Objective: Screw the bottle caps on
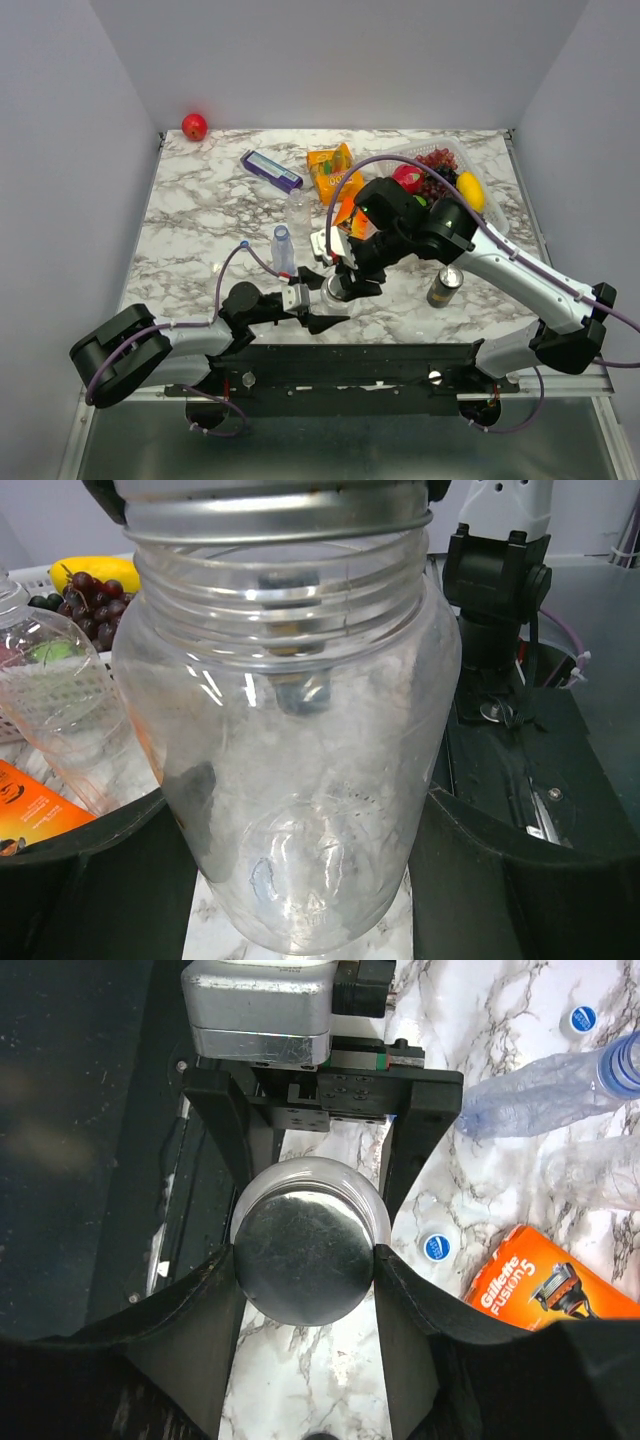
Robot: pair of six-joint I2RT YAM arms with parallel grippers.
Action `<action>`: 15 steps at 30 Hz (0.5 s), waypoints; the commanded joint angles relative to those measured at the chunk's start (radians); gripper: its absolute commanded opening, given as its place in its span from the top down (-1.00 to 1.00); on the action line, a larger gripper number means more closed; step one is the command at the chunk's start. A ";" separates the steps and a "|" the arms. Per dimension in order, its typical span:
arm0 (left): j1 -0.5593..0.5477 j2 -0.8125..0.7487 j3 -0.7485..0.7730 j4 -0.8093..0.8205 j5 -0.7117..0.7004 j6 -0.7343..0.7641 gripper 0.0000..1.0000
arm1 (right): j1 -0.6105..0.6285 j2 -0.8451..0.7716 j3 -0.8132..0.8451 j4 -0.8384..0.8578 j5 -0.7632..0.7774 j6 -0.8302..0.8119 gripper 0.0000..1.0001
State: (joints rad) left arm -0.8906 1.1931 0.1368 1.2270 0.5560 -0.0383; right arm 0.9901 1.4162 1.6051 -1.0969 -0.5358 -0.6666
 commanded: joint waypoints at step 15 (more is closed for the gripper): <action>-0.004 -0.049 -0.012 0.032 -0.037 0.072 1.00 | 0.055 0.095 0.075 -0.135 0.077 -0.025 -0.04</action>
State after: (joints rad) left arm -0.8921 1.1728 0.1230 1.1831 0.5514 -0.0055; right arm 1.0306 1.4773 1.6508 -1.1450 -0.4877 -0.6815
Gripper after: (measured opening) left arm 0.777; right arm 0.594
